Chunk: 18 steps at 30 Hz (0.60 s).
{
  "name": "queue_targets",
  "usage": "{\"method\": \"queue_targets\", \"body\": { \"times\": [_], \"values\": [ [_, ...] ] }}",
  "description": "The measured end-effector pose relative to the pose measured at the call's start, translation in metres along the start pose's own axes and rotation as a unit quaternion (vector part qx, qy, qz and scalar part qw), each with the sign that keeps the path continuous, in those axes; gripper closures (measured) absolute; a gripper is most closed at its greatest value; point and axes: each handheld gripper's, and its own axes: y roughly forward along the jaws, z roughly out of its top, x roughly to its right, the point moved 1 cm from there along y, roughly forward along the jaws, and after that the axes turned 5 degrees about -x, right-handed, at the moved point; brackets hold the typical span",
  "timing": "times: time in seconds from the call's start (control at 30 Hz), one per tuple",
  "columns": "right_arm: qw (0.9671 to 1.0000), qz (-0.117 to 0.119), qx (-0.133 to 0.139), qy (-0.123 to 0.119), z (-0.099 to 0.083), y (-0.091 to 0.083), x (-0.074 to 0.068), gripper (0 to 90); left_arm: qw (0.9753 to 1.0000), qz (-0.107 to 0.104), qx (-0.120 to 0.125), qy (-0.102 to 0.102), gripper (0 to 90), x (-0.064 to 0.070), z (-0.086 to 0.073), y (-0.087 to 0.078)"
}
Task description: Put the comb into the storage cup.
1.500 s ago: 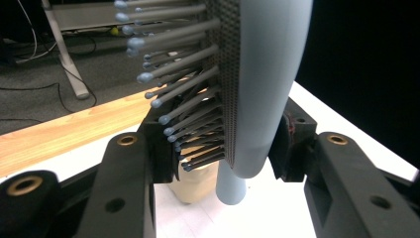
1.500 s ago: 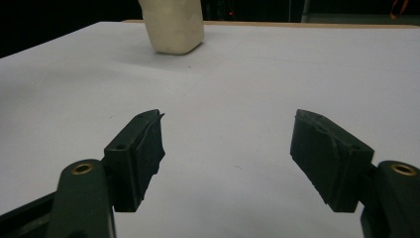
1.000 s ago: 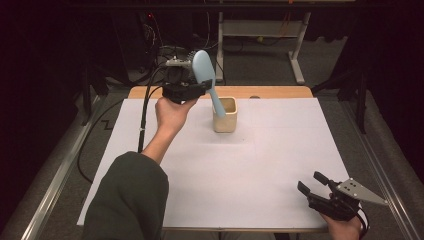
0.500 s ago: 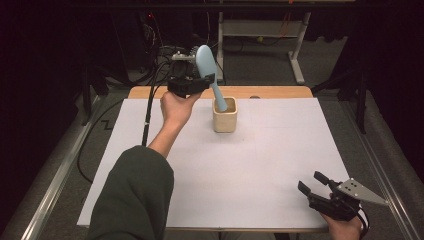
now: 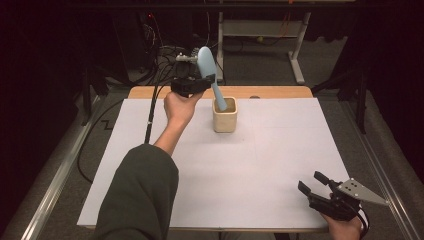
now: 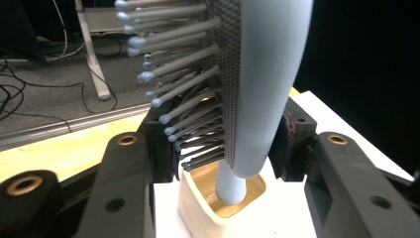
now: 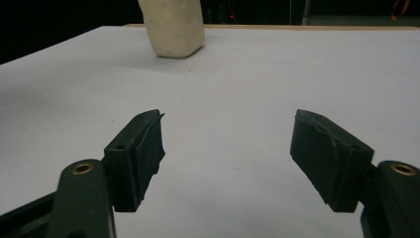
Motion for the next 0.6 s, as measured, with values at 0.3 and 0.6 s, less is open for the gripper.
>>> {"method": "queue_targets", "body": {
  "times": [0.3, 0.6],
  "values": [
    [1.0000, 0.001, -0.001, 0.001, 0.000, 0.000, 0.000, 29.3, 1.0000, -0.001, -0.008, 0.002, 53.7, 0.003, -0.003, 0.011],
    [1.0000, 0.002, 0.002, 0.001, 0.000, 0.000, 0.000, 29.3, 0.9999, -0.001, -0.017, 0.003, 53.4, 0.006, -0.006, 0.021]
  ]
}}
